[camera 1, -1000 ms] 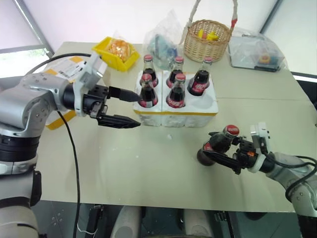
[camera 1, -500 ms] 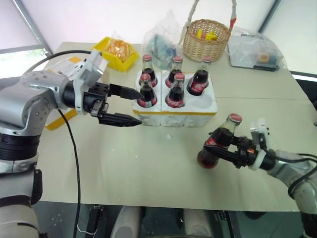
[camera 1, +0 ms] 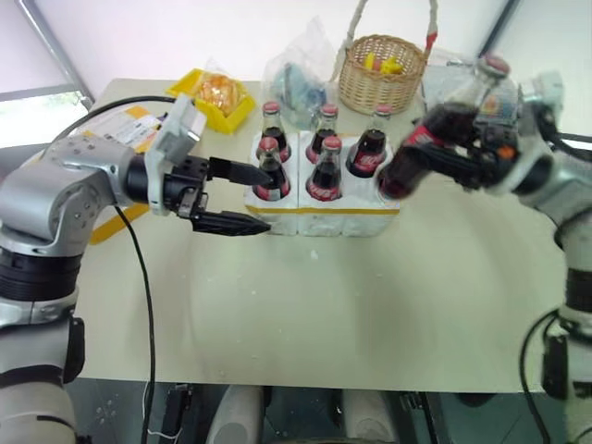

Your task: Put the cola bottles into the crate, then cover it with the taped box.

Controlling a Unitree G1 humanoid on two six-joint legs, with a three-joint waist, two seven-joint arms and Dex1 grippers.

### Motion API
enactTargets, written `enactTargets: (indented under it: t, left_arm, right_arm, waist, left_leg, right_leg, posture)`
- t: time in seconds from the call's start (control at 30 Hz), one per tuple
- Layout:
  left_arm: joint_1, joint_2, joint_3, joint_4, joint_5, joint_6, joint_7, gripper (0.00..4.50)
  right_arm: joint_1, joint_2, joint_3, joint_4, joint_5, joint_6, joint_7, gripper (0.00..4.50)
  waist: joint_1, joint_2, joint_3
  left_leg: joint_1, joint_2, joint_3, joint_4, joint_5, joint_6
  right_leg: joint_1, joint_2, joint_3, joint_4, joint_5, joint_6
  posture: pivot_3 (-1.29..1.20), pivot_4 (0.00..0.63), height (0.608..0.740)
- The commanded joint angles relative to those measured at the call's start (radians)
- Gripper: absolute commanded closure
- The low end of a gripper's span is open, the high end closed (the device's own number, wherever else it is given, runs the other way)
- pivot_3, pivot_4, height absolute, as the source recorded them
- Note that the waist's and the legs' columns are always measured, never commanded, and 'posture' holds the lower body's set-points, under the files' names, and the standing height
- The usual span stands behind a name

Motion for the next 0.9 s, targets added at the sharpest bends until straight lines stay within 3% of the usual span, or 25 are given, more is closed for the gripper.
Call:
enactTargets:
  t: [0.03, 0.5, 0.57, 0.63, 0.9]
  left_arm:
    - [0.003, 0.015, 0.044, -0.040, -0.019, -0.003, 0.020, 0.00]
    - [0.032, 0.054, 0.083, -0.078, -0.049, 0.023, 0.070, 0.00]
    - [0.031, 0.054, 0.083, -0.078, -0.051, 0.022, 0.073, 0.00]
    - [0.032, 0.054, 0.081, -0.078, -0.050, 0.019, 0.075, 0.00]
    - [0.111, 0.096, 0.136, -0.118, -0.029, -0.004, 0.137, 0.00]
  right_arm:
    - [-0.061, 0.028, 0.050, 0.094, -0.105, -0.108, 0.027, 1.72]
    - [-0.082, 0.108, 0.144, 0.244, -0.263, -0.210, 0.085, 1.72]
    - [-0.081, 0.116, 0.160, 0.274, -0.286, -0.198, 0.092, 0.69]
    - [-0.079, 0.125, 0.169, 0.291, -0.305, -0.206, 0.097, 0.03]
    - [-0.043, 0.096, 0.130, 0.224, -0.301, -0.214, 0.141, 0.03]
  waist:
    - [0.002, 0.000, 0.000]
    - [-0.001, 0.000, 0.001]
    - [0.000, 0.000, 0.001]
    - [0.001, 0.000, 0.001]
    - [-0.002, 0.001, 0.001]
  left_leg:
    - [0.000, 0.000, 0.000, 0.000, 0.000, 0.000]
    - [-0.001, -0.001, 0.000, 0.000, 0.000, 0.000]
    - [-0.001, -0.001, 0.000, 0.000, 0.000, 0.000]
    - [-0.001, -0.001, 0.000, 0.000, 0.000, 0.000]
    - [-0.001, 0.000, 0.000, 0.000, 0.000, 0.000]
  right_leg:
    - [0.000, 0.000, 0.000, 0.000, 0.000, 0.000]
    - [-0.002, 0.000, 0.000, 0.001, 0.000, 0.000]
    - [-0.002, 0.000, 0.000, 0.002, 0.001, 0.000]
    - [-0.002, 0.000, 0.000, 0.002, 0.001, 0.000]
    - [-0.001, 0.000, 0.000, 0.002, 0.001, 0.000]
  posture:
    - [0.00, 0.150, 0.737]
    - [0.00, 0.150, 0.737]
    - [0.00, 0.150, 0.737]
    - [0.00, 0.150, 0.737]
    - [0.00, 0.150, 0.737]
